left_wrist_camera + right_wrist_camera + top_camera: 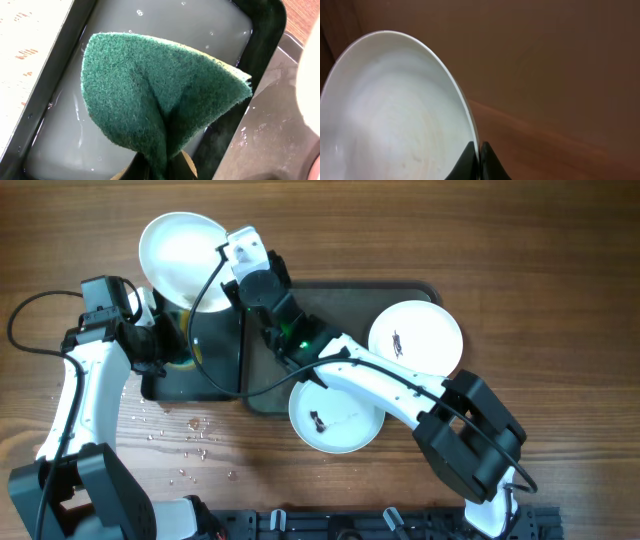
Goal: Clean dirty plates on tray and stack at the side
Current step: 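Lift the cleaned white plate with the right gripper off the tray, then carry the plate right and set it on the table beside the tray, then release the plate and move the right gripper to the next plate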
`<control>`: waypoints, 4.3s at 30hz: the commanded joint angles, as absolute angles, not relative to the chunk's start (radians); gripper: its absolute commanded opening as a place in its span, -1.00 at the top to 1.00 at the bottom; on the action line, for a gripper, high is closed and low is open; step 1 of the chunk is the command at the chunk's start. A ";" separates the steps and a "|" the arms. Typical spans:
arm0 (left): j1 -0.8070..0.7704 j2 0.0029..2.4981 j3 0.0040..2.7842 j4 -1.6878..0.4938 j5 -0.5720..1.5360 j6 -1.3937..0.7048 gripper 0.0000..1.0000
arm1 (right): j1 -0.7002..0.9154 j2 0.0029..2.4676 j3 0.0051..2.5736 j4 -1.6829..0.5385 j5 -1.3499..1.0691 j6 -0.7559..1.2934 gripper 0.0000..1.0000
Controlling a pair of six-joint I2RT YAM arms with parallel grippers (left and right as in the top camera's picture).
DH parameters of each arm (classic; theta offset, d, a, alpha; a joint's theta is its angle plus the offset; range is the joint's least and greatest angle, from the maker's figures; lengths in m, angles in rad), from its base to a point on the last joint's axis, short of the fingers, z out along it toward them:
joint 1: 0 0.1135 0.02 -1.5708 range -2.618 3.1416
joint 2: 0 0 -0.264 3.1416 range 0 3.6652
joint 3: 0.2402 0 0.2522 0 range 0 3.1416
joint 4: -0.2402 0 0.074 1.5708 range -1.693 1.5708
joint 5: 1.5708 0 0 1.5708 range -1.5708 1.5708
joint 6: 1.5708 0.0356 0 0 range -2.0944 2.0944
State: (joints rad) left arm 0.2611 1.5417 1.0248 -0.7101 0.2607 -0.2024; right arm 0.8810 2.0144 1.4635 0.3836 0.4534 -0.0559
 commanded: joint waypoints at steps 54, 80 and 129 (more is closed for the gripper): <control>0.259 1.525 1.021 -0.706 0.280 -0.187 0.92 | 0.827 2.025 1.484 0.113 0.312 0.321 0.91; 0.259 1.525 1.021 -0.707 0.280 -0.187 0.92 | -0.091 1.717 1.484 -0.778 -0.060 0.421 0.91; 0.259 1.525 1.021 -0.707 0.280 -0.187 0.92 | -0.292 1.718 1.233 -0.843 -0.247 0.025 0.01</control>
